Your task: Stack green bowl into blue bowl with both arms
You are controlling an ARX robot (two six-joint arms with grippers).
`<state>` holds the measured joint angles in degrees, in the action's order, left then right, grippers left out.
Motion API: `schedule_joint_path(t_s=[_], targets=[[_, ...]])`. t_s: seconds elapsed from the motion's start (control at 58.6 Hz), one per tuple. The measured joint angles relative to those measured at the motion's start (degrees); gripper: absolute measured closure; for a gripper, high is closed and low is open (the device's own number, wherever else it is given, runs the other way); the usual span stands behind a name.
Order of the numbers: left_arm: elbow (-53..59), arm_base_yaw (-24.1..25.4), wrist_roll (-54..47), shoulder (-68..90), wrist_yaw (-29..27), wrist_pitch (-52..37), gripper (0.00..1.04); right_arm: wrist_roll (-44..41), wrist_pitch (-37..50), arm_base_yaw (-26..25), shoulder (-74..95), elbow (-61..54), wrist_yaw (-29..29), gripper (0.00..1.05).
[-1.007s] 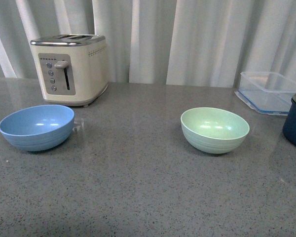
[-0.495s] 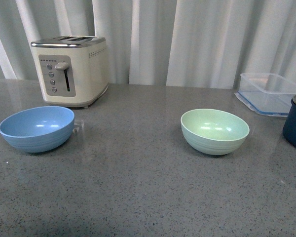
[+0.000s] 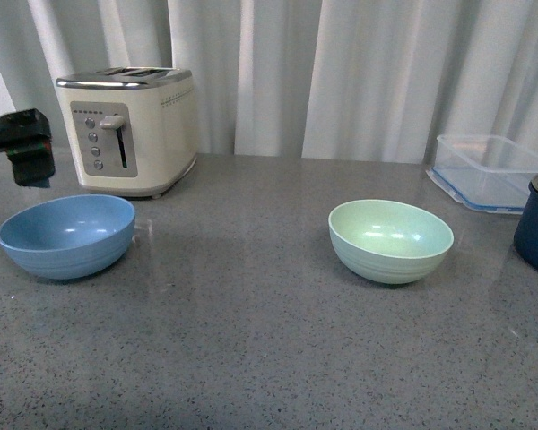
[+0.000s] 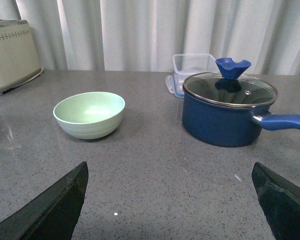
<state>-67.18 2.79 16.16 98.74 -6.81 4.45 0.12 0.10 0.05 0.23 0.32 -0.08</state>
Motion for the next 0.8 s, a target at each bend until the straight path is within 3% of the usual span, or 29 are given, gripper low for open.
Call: schedule_joint_path(t_s=[0.461, 0.546, 0.802], targets=[[-7.0, -0.8, 4.1, 11.7, -3.4, 2.2, 0.07, 0.0, 0.0, 0.0, 0.0, 0.0, 0.0, 0.1], [-7.2, -0.8, 4.3, 12.0, -3.8, 2.3, 0.24, 0.0, 0.0, 0.0, 0.0, 0.0, 0.0, 0.1], [-7.2, -0.7, 4.6, 12.3, -3.7, 2.4, 0.62, 0.0, 0.0, 0.0, 0.0, 0.0, 0.0, 0.1]])
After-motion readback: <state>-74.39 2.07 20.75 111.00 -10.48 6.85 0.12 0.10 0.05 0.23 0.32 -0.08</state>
